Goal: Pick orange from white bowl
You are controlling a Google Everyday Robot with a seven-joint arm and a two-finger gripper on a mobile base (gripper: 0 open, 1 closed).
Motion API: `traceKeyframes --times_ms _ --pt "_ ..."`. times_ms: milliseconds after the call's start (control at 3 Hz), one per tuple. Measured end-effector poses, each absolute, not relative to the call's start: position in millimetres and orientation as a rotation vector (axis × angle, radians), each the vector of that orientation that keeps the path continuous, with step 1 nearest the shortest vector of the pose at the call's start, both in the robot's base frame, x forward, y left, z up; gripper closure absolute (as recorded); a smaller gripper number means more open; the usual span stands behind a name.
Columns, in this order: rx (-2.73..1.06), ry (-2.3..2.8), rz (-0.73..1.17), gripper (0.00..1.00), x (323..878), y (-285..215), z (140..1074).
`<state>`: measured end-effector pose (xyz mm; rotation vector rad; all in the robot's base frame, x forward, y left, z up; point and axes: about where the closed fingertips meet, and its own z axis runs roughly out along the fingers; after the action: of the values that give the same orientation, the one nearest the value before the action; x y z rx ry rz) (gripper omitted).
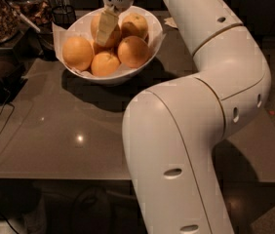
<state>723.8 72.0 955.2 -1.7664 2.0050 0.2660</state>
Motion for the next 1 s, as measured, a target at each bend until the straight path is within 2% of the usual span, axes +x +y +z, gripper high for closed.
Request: traceKeyframes --times_ms 1000 --pt "-1.722 1.813 0.348 1.0 691 63 1001"
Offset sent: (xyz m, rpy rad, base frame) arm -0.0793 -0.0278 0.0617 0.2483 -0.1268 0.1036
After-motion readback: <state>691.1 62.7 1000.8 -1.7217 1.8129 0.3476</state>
